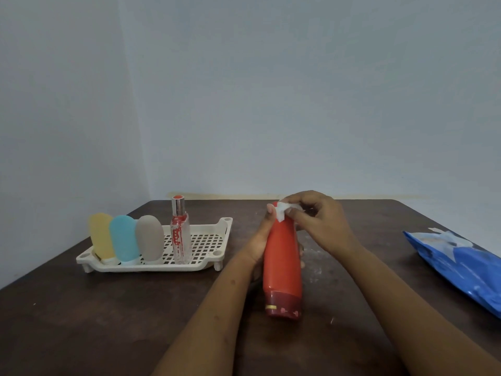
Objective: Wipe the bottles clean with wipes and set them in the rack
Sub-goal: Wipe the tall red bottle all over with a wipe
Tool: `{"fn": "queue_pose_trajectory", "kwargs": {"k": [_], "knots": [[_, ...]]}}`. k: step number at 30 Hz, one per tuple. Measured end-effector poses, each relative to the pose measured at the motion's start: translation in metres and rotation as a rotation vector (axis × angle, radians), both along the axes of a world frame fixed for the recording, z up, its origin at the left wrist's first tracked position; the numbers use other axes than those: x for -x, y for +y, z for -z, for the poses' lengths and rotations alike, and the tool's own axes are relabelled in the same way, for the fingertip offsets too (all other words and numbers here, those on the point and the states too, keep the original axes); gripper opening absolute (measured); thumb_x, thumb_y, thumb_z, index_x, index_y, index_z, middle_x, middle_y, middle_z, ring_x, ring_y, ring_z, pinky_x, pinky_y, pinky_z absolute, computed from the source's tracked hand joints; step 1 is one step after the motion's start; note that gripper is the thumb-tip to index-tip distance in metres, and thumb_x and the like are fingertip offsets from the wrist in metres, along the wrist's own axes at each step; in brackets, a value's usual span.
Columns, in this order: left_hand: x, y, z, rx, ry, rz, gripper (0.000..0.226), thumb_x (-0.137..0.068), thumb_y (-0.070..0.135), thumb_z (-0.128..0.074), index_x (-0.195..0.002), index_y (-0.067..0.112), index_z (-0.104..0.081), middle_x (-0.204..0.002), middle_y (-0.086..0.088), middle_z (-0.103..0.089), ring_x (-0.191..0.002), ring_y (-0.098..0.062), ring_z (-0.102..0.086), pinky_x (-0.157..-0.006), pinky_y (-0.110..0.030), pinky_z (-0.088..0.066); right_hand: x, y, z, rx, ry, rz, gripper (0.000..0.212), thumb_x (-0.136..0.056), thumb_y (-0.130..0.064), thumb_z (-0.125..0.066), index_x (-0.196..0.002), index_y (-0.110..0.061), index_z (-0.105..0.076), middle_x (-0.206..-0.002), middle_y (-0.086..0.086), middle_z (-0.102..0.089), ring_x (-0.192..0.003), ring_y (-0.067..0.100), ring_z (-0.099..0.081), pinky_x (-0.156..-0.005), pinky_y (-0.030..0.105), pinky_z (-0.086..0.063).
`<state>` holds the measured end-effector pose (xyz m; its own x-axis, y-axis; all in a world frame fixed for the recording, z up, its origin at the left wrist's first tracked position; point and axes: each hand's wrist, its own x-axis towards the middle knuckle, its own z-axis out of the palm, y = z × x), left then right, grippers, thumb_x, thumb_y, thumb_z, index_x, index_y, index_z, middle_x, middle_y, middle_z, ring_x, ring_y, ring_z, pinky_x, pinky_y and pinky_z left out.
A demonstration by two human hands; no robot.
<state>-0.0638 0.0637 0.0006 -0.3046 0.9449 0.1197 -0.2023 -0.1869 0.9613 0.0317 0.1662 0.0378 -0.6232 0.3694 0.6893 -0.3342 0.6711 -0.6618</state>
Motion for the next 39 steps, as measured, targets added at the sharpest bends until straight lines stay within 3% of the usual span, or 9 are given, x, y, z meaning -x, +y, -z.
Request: {"fn": "queue_pose_trajectory", "kwargs": {"k": [3,5,11,16,20,25,28,33,39], "knots": [[-0.005,0.001,-0.003,-0.007,0.043,-0.069,0.123,-0.032,0.083,-0.074,-0.121,0.001,-0.053,-0.079,-0.019,-0.064,-0.062,-0.027,-0.066,-0.058,-0.036,-0.057,0.003,-0.006,-0.001,-0.355,-0.044,0.105,0.019,-0.086,-0.018,-0.060,-0.094,-0.030,-0.073,-0.096,-0.013,-0.063,-0.094,0.004,-0.056,-0.077,0.011,-0.039],[-0.008,0.000,-0.006,-0.005,0.088,-0.107,0.124,-0.029,0.080,-0.077,-0.122,0.002,-0.053,-0.081,-0.017,-0.068,-0.064,-0.026,-0.068,-0.058,-0.036,-0.058,0.002,-0.011,-0.001,-0.532,-0.057,0.122,0.025,-0.085,-0.028,-0.050,-0.095,-0.034,-0.072,-0.098,-0.016,-0.060,-0.101,0.006,-0.050,-0.086,0.018,-0.034],[-0.011,-0.004,-0.010,0.017,0.186,-0.105,0.113,-0.030,0.081,-0.076,-0.114,0.008,-0.057,-0.082,-0.016,-0.069,-0.068,-0.026,-0.069,-0.065,-0.039,-0.059,-0.003,-0.011,-0.009,-0.688,-0.174,0.208,0.026,-0.083,-0.041,-0.039,-0.090,-0.043,-0.064,-0.101,-0.023,-0.056,-0.111,0.004,-0.038,-0.096,0.041,-0.023],[-0.008,-0.007,-0.012,0.049,0.184,-0.078,0.106,-0.033,0.076,-0.081,-0.112,0.008,-0.058,-0.085,-0.019,-0.069,-0.074,-0.029,-0.068,-0.074,-0.045,-0.057,-0.001,-0.014,-0.008,-0.696,-0.183,0.307,0.036,-0.082,-0.047,-0.030,-0.095,-0.040,-0.064,-0.104,-0.021,-0.057,-0.106,0.007,-0.041,-0.092,0.040,-0.028],[-0.011,-0.006,-0.012,0.065,0.202,0.022,0.110,-0.043,0.072,-0.081,-0.120,-0.001,-0.050,-0.082,-0.019,-0.065,-0.068,-0.027,-0.066,-0.065,-0.038,-0.058,0.003,-0.007,-0.014,-0.480,-0.198,0.332,0.026,-0.085,-0.042,-0.035,-0.081,-0.041,-0.060,-0.097,-0.019,-0.061,-0.099,0.008,-0.049,-0.090,0.039,-0.035],[-0.011,-0.006,-0.011,0.092,0.229,0.068,0.096,-0.046,0.073,-0.080,-0.110,0.007,-0.051,-0.080,-0.016,-0.067,-0.066,-0.028,-0.067,-0.063,-0.034,-0.056,-0.002,-0.006,-0.015,0.002,-0.189,-0.005,0.031,-0.096,-0.027,-0.047,-0.073,-0.026,-0.068,-0.074,-0.017,-0.067,-0.071,-0.003,-0.059,-0.072,0.025,-0.044],[-0.009,-0.005,-0.011,0.094,0.219,0.053,0.098,-0.047,0.073,-0.079,-0.115,0.008,-0.050,-0.082,-0.017,-0.067,-0.068,-0.029,-0.067,-0.066,-0.037,-0.056,-0.004,-0.009,-0.015,0.121,-0.147,-0.041,0.038,-0.098,-0.035,-0.045,-0.072,-0.024,-0.071,-0.070,-0.012,-0.068,-0.068,0.000,-0.061,-0.068,0.022,-0.045],[-0.009,-0.006,-0.010,0.070,0.207,0.061,0.098,-0.047,0.074,-0.078,-0.116,0.009,-0.052,-0.082,-0.017,-0.067,-0.068,-0.029,-0.067,-0.066,-0.036,-0.057,0.000,-0.007,-0.011,0.301,-0.124,-0.073,0.030,-0.094,-0.035,-0.054,-0.085,-0.017,-0.075,-0.083,-0.004,-0.073,-0.076,0.009,-0.066,-0.066,0.024,-0.050],[-0.010,-0.006,-0.010,0.066,0.190,0.047,0.106,-0.045,0.074,-0.079,-0.121,0.007,-0.050,-0.080,-0.016,-0.068,-0.066,-0.028,-0.068,-0.063,-0.034,-0.057,0.000,-0.006,-0.009,0.437,-0.052,-0.057,0.027,-0.091,-0.027,-0.060,-0.071,-0.010,-0.064,-0.070,0.001,-0.064,-0.063,0.009,-0.060,-0.054,0.021,-0.050]]}}
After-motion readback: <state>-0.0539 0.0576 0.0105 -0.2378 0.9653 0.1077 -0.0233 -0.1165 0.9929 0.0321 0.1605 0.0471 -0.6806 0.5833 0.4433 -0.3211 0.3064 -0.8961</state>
